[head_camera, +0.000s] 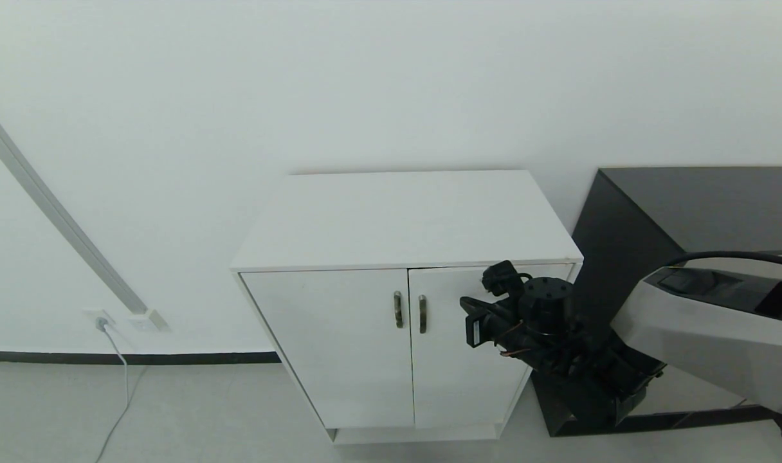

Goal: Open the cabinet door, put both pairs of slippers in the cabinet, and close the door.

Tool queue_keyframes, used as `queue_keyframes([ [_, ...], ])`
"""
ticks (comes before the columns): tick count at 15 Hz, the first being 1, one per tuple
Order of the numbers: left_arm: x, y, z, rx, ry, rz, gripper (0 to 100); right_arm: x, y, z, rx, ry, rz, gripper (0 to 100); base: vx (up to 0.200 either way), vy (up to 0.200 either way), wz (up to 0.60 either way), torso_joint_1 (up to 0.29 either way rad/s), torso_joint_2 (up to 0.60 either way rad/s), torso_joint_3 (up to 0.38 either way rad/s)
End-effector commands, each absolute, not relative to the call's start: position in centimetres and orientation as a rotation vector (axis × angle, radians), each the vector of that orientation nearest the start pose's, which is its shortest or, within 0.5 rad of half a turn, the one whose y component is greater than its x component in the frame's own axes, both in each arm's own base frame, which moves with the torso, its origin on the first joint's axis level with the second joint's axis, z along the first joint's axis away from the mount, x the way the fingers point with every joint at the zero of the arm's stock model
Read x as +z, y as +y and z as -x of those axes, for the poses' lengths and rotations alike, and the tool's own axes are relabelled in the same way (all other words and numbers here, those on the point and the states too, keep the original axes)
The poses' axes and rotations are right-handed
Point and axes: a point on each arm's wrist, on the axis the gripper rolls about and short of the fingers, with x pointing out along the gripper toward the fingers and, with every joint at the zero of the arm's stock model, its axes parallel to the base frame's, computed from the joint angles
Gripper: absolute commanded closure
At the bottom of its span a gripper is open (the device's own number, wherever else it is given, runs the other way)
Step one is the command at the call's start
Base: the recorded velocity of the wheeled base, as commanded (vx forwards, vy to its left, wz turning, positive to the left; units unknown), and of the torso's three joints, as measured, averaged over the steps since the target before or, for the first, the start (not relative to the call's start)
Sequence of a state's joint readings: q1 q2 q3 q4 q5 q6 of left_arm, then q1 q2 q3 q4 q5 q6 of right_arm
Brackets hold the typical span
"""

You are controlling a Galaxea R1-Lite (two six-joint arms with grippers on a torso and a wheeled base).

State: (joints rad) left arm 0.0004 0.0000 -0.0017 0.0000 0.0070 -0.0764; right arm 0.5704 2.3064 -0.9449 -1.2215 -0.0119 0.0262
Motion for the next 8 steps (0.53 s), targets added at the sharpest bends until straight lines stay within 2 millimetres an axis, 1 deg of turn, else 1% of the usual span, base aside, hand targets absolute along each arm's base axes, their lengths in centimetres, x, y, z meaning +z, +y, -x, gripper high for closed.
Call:
queue_keyframes([
  [1, 7.59, 0.01, 2.28, 0.008, 0.0, 0.077, 100, 4.91, 22.2, -35.24, 0.546, 0.143, 0.015, 100, 0.0, 0.0, 0.0, 0.0, 0.0, 0.0],
  [4, 7.59, 0.01, 2.28, 0.008, 0.0, 0.077, 100, 5.13, 22.2, -35.73, 0.541, 0.128, 0.01, 100, 0.0, 0.0, 0.0, 0.0, 0.0, 0.0],
  [8, 7.59, 0.01, 2.28, 0.008, 0.0, 0.077, 100, 5.14, 22.13, -35.61, 0.539, 0.128, 0.01, 100, 0.0, 0.0, 0.0, 0.0, 0.0, 0.0],
])
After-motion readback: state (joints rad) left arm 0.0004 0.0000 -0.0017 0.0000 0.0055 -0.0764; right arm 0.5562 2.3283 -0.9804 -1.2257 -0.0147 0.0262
